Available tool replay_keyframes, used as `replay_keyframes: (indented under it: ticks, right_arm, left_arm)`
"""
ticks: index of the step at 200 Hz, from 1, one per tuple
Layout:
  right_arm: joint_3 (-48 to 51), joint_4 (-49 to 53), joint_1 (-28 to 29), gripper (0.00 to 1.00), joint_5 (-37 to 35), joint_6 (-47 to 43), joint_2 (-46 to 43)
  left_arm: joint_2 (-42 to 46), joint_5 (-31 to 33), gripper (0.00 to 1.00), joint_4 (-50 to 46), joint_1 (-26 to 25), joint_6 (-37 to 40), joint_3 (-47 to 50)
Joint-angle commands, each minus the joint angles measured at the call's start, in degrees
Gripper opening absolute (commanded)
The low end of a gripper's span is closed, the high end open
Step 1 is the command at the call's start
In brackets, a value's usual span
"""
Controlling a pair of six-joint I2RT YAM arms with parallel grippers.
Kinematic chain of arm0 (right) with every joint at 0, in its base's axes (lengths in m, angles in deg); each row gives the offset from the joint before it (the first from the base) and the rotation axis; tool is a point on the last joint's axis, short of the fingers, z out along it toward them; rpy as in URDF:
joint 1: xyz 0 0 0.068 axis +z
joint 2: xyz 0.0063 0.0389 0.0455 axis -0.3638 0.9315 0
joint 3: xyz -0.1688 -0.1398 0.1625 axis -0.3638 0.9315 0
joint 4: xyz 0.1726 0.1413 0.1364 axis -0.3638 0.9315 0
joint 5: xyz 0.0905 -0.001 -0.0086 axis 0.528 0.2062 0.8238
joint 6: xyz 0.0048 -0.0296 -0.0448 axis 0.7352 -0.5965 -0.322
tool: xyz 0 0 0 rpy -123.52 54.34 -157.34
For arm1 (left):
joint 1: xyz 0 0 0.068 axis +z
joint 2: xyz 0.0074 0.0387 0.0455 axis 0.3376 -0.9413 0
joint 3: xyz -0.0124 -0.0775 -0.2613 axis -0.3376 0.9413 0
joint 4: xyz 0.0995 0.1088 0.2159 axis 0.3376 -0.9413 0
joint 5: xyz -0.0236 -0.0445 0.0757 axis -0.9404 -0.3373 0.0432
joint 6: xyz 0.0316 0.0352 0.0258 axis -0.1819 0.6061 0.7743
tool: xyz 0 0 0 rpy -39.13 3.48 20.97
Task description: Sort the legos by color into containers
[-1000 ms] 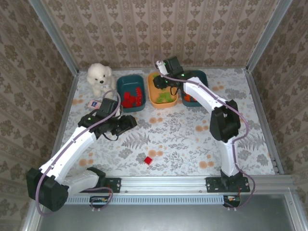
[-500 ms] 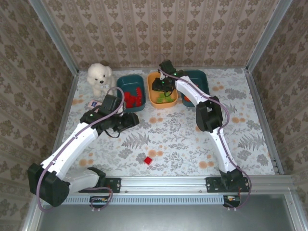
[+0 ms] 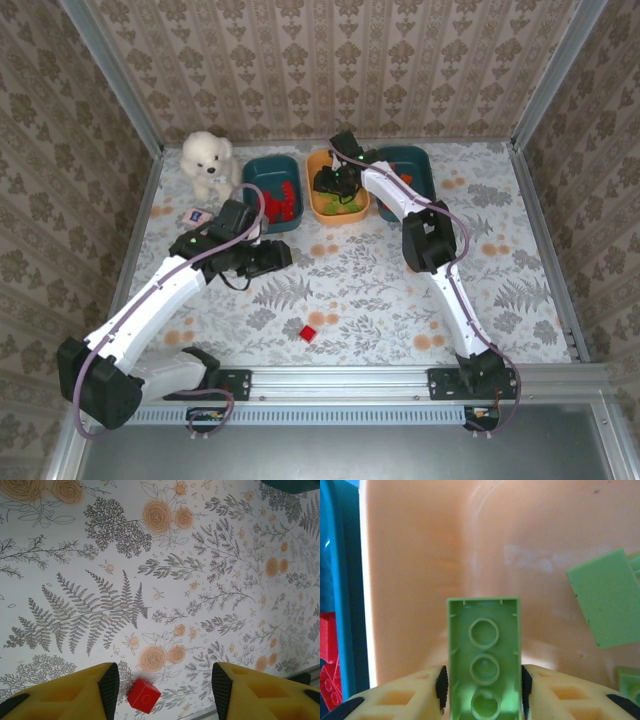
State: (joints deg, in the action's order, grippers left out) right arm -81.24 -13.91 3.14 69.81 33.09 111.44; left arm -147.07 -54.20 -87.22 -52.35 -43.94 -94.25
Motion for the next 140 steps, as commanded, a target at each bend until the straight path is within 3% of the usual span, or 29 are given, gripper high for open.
replay_keyframes:
  ticks: [1,27,58,90,114,140]
  right_arm:
    - [-1.77,2.83,-0.47,0.51,0.30,-0.34,0.82]
    - [-2.48,3.64,-0.37,0.58,0.05,-2.07,-0.52]
    - [-2.89,4.61,-0.40,0.53,-0.90,-5.00,-5.10]
    - [0.60,3.25,0.87,0.53,-3.89,-10.58,-15.14]
    - [13.11,-2.96,2.27,0.56,-5.10,-11.55,-27.76]
    - [36.13,-16.10,4.12,0.60,-0.57,-9.85,-45.08]
  left_arm:
    - [0.62,0.77,0.55,-2.11,-0.58,1.04,-0.38]
    - [0.41,0.85,0.55,-2.55,-0.84,1.40,-0.61]
    - [0.27,0.68,0.55,-3.23,-2.28,3.19,-0.91]
    - [-1.09,0.84,0.64,-6.47,-7.22,10.56,-0.95]
    - [-2.82,3.31,0.67,-9.82,-13.39,15.35,0.09]
    - [-4.69,8.64,0.69,-10.06,-21.68,14.98,2.57]
